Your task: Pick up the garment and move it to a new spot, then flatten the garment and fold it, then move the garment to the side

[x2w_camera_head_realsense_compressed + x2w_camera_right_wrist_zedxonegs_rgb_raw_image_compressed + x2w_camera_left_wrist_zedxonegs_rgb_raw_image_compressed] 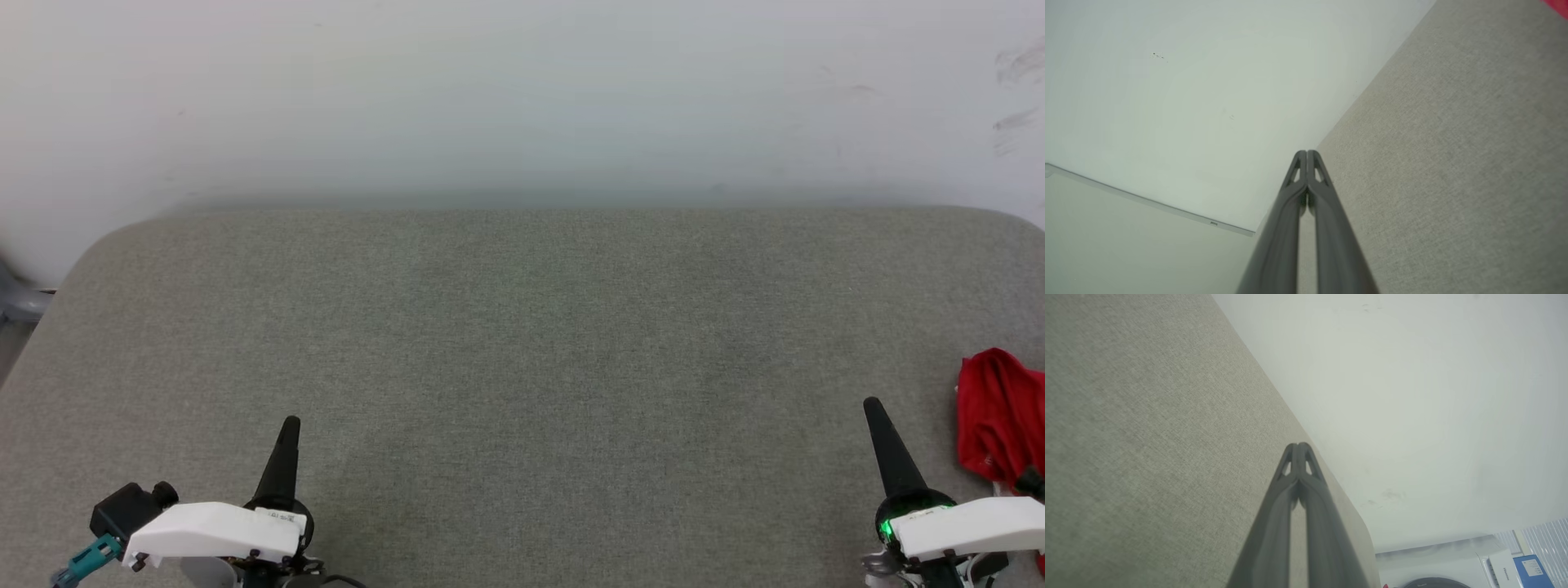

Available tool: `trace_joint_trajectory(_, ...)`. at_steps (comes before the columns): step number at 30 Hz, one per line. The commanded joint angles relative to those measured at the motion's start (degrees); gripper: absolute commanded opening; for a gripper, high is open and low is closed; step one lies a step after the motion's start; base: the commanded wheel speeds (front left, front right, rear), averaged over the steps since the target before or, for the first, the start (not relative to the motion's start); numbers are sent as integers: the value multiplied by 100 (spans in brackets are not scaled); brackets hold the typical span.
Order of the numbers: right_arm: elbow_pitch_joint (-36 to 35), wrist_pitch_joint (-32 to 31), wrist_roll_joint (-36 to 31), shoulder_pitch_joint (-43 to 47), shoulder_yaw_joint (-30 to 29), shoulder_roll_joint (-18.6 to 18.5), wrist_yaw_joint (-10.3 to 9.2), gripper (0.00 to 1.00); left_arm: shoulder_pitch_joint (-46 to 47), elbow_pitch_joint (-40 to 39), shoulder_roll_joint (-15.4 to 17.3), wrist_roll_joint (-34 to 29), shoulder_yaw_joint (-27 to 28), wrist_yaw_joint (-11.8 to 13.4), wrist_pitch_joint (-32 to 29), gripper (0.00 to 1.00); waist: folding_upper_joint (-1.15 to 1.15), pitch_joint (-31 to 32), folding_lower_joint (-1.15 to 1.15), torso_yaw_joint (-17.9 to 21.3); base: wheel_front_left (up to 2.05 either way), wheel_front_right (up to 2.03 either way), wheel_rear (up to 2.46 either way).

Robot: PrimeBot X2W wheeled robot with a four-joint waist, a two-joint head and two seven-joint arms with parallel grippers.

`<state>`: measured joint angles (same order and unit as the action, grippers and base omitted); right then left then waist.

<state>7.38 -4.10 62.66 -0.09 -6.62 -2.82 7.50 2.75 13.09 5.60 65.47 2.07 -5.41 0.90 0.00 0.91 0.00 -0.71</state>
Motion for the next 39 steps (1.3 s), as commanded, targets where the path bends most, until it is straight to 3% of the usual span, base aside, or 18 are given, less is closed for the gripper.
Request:
trace_joint_trajectory(1, -9, -24, 174, -183, 1, -10, 0, 0, 140, -29, 0, 141, 41, -26, -41, 0, 0, -3, 0, 2, 0, 0, 0)
trace_joint_trajectory(39, 475, -185, 2130, -506, 8, -10, -1, 0, 310, 63, -193, 1921, 335, -172, -547, 0, 0, -70, 0, 46, 0, 0, 0)
